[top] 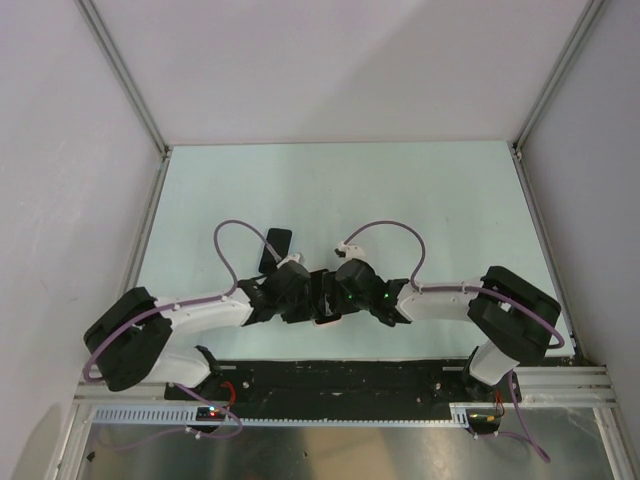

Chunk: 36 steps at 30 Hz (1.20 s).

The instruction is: Put the phone into the phone case

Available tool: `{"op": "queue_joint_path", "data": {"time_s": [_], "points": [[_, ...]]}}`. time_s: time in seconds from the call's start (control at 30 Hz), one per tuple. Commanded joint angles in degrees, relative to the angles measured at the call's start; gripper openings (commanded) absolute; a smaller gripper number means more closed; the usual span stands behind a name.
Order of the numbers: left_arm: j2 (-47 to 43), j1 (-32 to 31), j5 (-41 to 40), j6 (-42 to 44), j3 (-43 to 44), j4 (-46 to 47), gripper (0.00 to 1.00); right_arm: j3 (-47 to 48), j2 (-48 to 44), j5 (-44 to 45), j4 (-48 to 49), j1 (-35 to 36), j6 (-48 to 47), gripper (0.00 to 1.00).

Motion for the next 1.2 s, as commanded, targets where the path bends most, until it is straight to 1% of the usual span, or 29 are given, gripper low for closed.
{"op": "queue_joint_path", "data": {"time_s": [0.0, 0.07, 0.13, 0.2, 0.37, 0.43, 0.5, 0.63, 0.77, 0.93, 1.17], "points": [[6.06, -2.86, -3.08, 2.52, 0.08, -7.40, 0.12, -4.08, 4.70, -1.72, -14.21, 2.14, 0.29, 0.65], [8.00, -3.89, -3.32, 2.45, 0.74, -7.80, 0.08, -4.07, 4.99, -1.33, -14.37, 2.22, 0.34, 0.64], [8.84, -4.34, -3.22, 2.21, 1.34, -7.85, 0.06, -4.07, 4.91, -0.79, -14.60, 2.03, 0.35, 0.64], [6.59, -3.90, -3.90, 2.96, 2.86, -8.41, 0.10, -4.12, 3.68, -1.78, -13.78, -0.37, 0.14, 0.65], [1.76, 0.04, -3.36, 6.18, 7.31, -9.68, 0.30, -3.00, 2.42, -6.71, -10.00, -7.98, 0.07, 0.66], [0.86, 2.60, -3.10, 7.67, 9.56, -10.19, 0.35, -1.76, 3.17, -9.26, -8.68, -10.68, 0.31, 0.66], [0.51, 5.78, -3.10, 8.83, 11.66, -10.51, 0.38, -0.24, 4.41, -11.10, -7.64, -12.51, 0.52, 0.66], [2.51, 10.76, -3.28, 10.77, 15.42, -10.42, 0.39, 3.15, 7.81, -11.76, -7.36, -14.55, 0.58, 0.65], [7.33, 13.33, -3.03, 12.48, 18.84, -9.57, 0.38, 6.78, 11.07, -11.33, -8.18, -15.31, 0.26, 0.63], [11.81, 14.78, -2.20, 13.16, 20.71, -8.39, 0.33, 10.57, 13.44, -9.07, -10.98, -15.28, -0.67, 0.59], [15.21, 14.90, -2.08, 13.62, 21.18, -7.48, 0.30, 11.92, 14.34, -6.48, -13.51, -14.47, -2.14, 0.56]]}}
